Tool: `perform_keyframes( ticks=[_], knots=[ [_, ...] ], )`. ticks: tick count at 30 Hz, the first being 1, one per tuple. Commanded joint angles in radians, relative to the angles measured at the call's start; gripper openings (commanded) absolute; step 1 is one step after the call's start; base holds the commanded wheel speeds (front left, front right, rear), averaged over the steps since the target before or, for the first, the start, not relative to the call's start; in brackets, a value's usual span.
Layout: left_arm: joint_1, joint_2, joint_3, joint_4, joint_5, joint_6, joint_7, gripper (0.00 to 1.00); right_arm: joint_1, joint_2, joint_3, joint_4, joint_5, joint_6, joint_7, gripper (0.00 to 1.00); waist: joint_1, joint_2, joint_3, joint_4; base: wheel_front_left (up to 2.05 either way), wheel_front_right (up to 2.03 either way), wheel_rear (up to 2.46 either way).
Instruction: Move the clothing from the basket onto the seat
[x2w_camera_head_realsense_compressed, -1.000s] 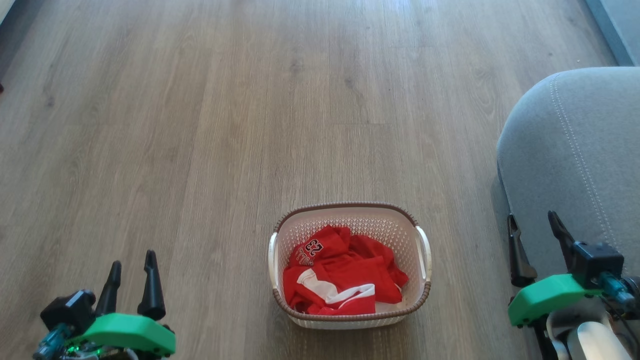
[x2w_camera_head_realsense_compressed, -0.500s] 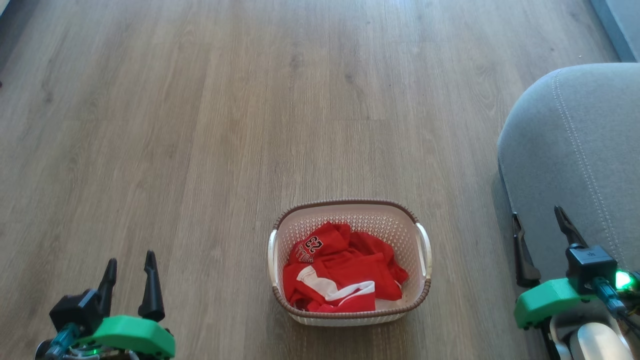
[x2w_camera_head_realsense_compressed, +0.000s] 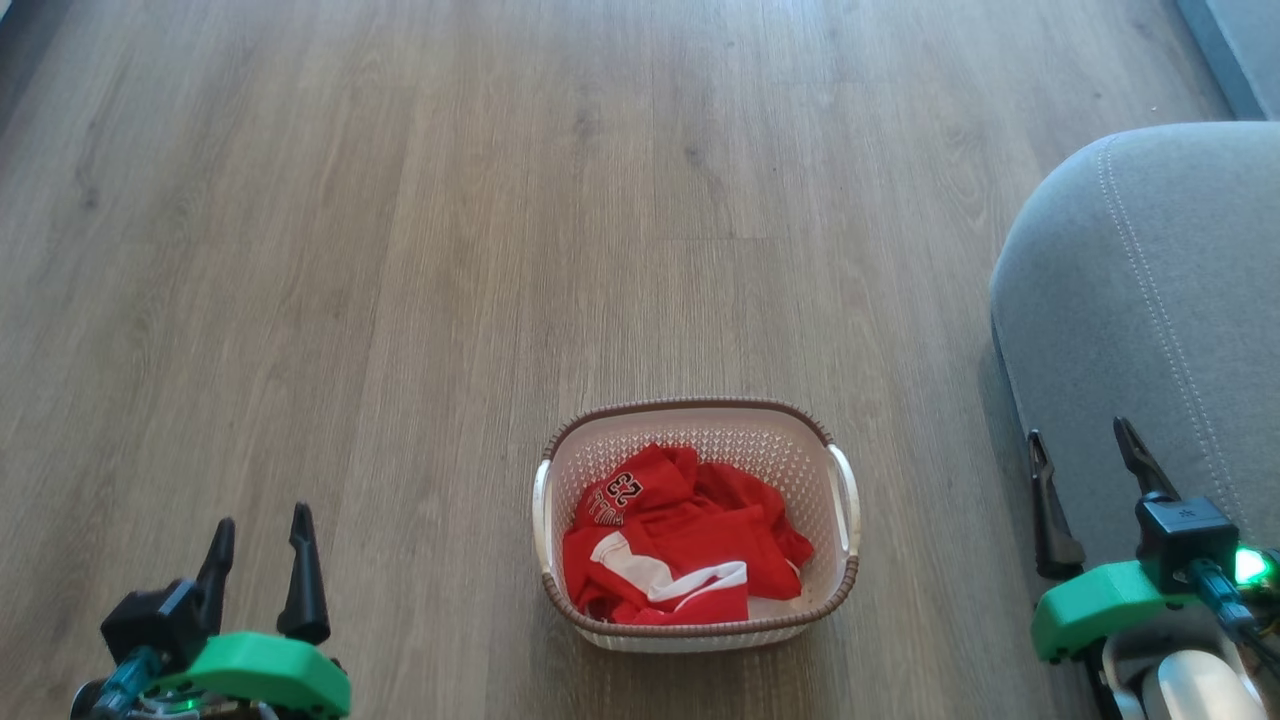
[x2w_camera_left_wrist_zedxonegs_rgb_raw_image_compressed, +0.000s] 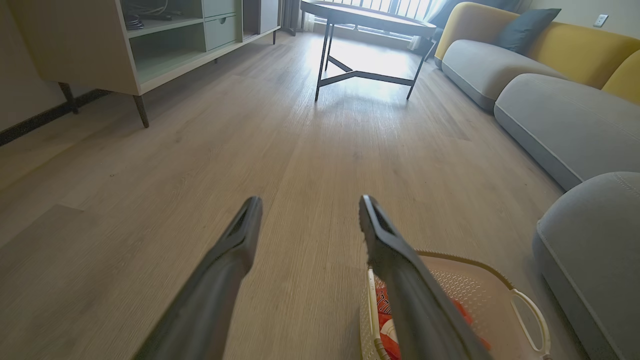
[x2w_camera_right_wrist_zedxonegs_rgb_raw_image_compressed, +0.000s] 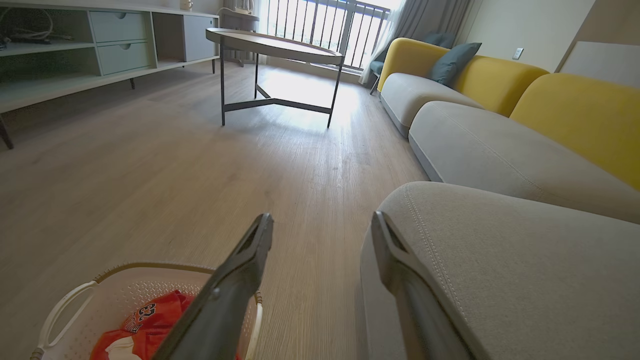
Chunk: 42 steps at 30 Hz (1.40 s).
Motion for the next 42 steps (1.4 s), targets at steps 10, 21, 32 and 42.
perform_keyframes(
  ticks=[10,21,32,42],
  knots=[
    [-0.044,0.006,0.032,-0.027,0.002,-0.007,-0.010,1.00,-0.025,-0.014,0.010,-0.040,-0.006,0.007,-0.013,1.00,0.0000,0.0000,0.026,0.007,0.00,0.00,0.00],
    [-0.133,0.006,-0.032,-0.045,-0.003,-0.015,-0.010,1.00,-0.081,-0.002,-0.014,-0.069,-0.018,0.007,-0.013,1.00,0.0000,0.0000,0.180,0.013,0.00,0.00,0.00],
    [-0.395,0.018,-0.248,-0.007,0.010,-0.024,-0.010,1.00,-0.235,0.041,-0.081,-0.142,-0.045,0.007,-0.013,1.00,0.0000,0.0000,0.474,-0.010,0.00,0.00,0.00],
    [-0.678,0.044,-0.484,0.188,0.015,-0.024,-0.006,1.00,-0.317,0.076,-0.105,-0.206,-0.060,0.007,-0.013,1.00,0.0000,0.0000,0.643,-0.076,0.00,0.00,0.00]
  ],
)
